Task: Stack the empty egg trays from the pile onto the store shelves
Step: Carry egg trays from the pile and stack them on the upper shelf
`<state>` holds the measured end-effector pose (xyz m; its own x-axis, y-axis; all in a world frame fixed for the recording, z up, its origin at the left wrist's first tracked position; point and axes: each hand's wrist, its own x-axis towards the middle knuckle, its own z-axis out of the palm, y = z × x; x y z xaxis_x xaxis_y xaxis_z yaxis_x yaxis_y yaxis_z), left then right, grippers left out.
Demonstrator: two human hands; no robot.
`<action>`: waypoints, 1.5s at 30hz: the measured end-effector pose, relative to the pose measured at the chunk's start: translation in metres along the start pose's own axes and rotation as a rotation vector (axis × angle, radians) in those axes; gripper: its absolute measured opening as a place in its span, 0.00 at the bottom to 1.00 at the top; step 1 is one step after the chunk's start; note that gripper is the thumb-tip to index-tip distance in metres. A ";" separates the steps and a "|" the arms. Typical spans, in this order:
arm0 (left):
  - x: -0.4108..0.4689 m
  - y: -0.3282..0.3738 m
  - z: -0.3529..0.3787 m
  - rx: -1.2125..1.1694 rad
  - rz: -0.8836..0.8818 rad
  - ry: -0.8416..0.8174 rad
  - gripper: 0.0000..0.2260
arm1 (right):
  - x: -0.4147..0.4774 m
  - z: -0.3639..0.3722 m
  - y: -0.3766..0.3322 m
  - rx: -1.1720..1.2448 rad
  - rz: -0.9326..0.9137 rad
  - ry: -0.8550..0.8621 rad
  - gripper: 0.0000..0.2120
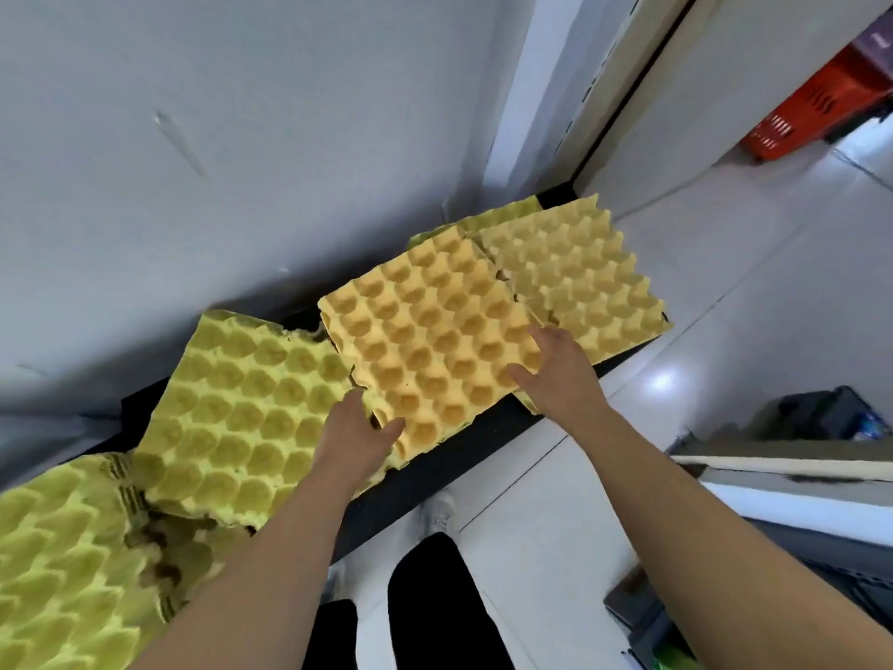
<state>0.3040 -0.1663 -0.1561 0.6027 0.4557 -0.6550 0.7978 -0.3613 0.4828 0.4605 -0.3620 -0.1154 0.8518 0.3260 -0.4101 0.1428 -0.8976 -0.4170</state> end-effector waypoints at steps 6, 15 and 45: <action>0.041 0.005 0.038 -0.173 -0.158 0.001 0.38 | 0.062 0.018 0.030 -0.073 0.080 -0.125 0.39; 0.056 0.002 0.059 -0.285 -0.227 0.053 0.42 | 0.086 0.028 0.045 0.075 0.121 -0.183 0.40; -0.277 -0.042 -0.182 -0.481 0.305 0.791 0.37 | -0.201 -0.108 -0.186 0.438 -0.383 0.274 0.35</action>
<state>0.1066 -0.1293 0.1112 0.4815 0.8759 0.0317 0.4215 -0.2631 0.8678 0.3171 -0.2923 0.1320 0.8873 0.4601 0.0318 0.2931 -0.5093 -0.8091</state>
